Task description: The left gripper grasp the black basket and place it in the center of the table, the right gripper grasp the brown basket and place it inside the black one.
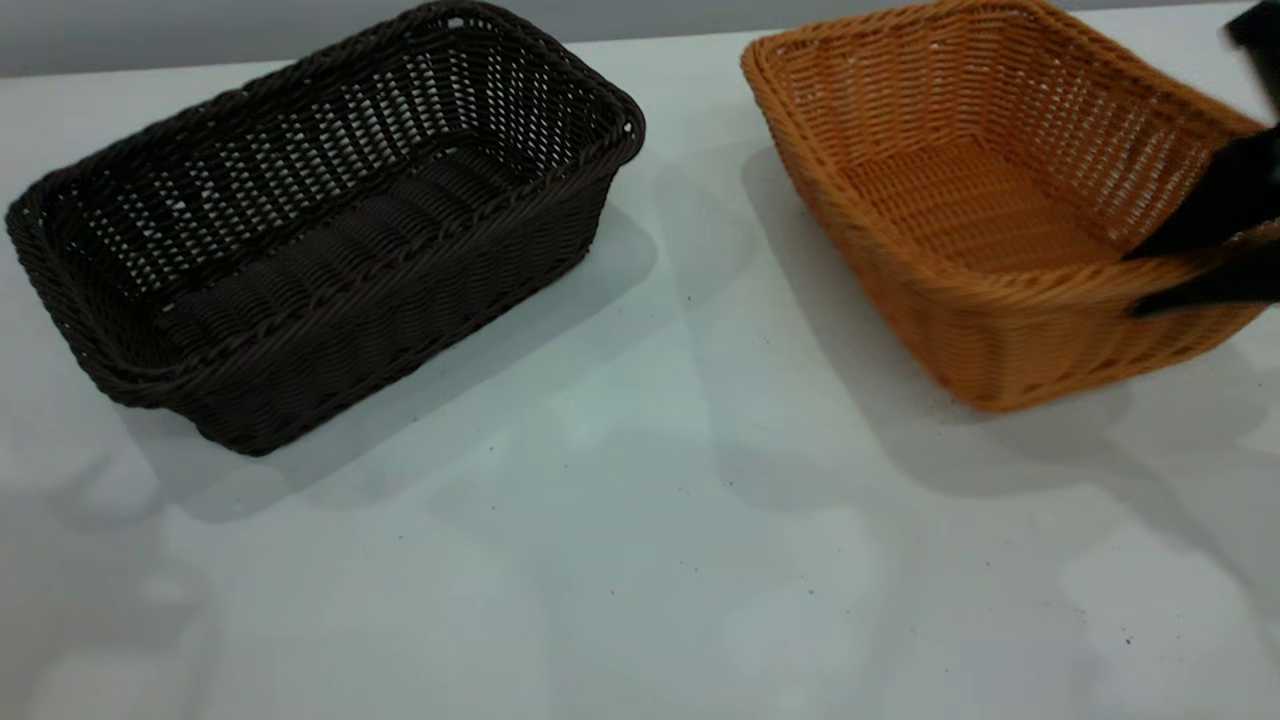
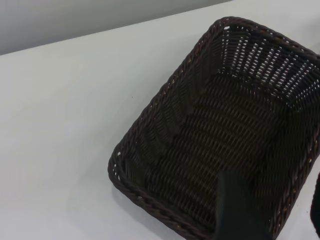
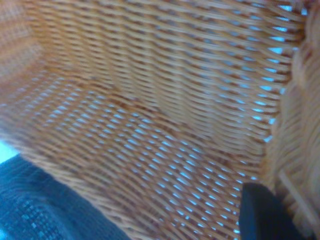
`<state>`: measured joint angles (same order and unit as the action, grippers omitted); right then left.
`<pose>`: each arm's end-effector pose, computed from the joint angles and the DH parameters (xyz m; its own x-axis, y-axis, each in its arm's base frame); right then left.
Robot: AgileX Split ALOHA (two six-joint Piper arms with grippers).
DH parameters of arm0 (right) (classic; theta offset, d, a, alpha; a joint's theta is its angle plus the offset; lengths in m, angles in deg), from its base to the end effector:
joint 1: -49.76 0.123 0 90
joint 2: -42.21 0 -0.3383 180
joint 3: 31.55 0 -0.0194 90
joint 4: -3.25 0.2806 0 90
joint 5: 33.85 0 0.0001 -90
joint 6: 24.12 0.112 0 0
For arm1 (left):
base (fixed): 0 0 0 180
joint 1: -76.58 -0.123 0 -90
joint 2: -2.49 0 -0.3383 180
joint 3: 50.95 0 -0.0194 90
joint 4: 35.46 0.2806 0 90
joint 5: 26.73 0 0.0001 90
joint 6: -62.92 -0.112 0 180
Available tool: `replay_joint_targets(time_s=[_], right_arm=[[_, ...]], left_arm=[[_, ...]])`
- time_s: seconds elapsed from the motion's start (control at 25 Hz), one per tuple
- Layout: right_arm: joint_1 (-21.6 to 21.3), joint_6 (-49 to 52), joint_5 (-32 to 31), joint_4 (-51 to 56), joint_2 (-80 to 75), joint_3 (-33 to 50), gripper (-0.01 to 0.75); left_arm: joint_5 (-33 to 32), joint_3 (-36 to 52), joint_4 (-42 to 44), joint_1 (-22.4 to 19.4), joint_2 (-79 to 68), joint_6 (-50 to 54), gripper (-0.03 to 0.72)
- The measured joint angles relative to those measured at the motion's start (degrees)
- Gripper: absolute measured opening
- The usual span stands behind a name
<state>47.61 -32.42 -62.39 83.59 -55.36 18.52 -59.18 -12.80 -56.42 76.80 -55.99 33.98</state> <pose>0.2580 0.0432 0.1438 -0.4649 0.8508 0.2451 0.7795 0.2620 0.5690 0.1914 -0.0223 0.3315 -0.5653 0.1899 -0.8027 0.2695 0.9623 0.0378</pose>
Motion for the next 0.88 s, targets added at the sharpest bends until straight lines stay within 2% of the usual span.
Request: replay_joint_targets(time_s=[0.2, 0.32, 0.56, 0.8, 0.88], right_arm=[[-6.3, -0.3, -2.5, -7.9, 6.9, -0.3, 0.118], [-8.7, -1.3, -5.0, -12.5, 10.5, -2.2, 0.118], [-8.7, -2.2, -9.7, -19.6, 13.8, -9.3, 0.118], [-8.7, -6.8, -16.3, -26.3, 13.6, -18.2, 0.118], [-8.7, -8.0, -16.8, -27.2, 13.6, -20.4, 0.118]], left_arm=[[-1.4, 0.0, -0.1, 0.1, -1.0, 0.0, 0.323], [-2.9, 0.0, -0.1, 2.3, -3.6, -0.9, 0.323], [-2.0, 0.0, 0.6, 10.5, -11.1, -9.0, 0.323], [3.1, 0.0, 0.5, 14.4, -20.4, -10.3, 0.323], [4.7, 0.0, 0.5, 15.8, -23.7, -11.8, 0.323]])
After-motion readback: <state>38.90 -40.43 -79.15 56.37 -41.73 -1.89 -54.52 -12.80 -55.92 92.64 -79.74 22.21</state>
